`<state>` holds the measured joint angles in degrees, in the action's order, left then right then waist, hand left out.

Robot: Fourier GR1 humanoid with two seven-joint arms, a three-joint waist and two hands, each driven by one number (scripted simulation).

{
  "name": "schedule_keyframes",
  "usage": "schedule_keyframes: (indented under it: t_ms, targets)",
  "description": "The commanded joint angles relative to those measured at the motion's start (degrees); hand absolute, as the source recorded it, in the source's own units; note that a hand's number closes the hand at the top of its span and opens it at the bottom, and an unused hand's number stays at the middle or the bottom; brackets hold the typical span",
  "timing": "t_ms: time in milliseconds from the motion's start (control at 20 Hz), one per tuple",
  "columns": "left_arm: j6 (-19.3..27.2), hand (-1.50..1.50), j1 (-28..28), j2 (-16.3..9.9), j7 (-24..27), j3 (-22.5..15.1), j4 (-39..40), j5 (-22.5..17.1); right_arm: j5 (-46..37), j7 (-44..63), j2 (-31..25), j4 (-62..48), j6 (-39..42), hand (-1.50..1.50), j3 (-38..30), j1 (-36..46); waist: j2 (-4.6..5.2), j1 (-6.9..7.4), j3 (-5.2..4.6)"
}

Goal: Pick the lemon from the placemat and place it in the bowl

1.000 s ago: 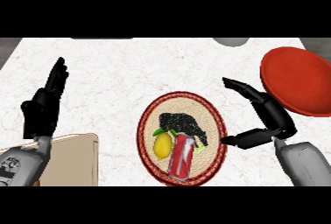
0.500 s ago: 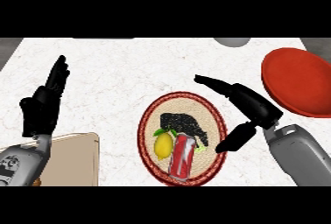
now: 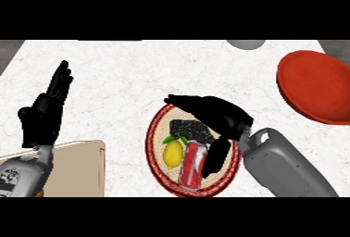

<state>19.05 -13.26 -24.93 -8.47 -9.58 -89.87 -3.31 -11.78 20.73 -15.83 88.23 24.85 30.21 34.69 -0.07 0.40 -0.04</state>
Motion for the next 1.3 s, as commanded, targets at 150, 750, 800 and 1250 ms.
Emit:
schedule_keyframes:
  t_ms: [150,750,800,1250]
  targets:
    - [0.79,0.00,-1.34,2.49,-1.98,0.37,0.55,3.25,-3.51,6.77,6.07,-5.88,6.28,-1.50,2.68,3.65,0.11,-0.15,0.02]
    - [-4.10,0.00,-0.86,4.71,0.02,4.61,1.70,5.39,-17.23,5.36,13.89,-14.99,5.48,-1.50,2.65,0.15,0.08,-0.25,0.04]
    - [-5.67,0.00,-0.34,4.13,-0.05,5.28,0.53,4.33,-17.64,2.72,13.20,-17.94,6.62,-1.50,1.87,1.45,0.10,-0.14,0.04]
    - [-7.07,0.00,1.86,5.45,-4.27,6.56,-5.94,7.32,-22.56,-4.49,15.79,-27.15,0.99,-1.50,2.83,0.64,0.06,0.07,0.05]
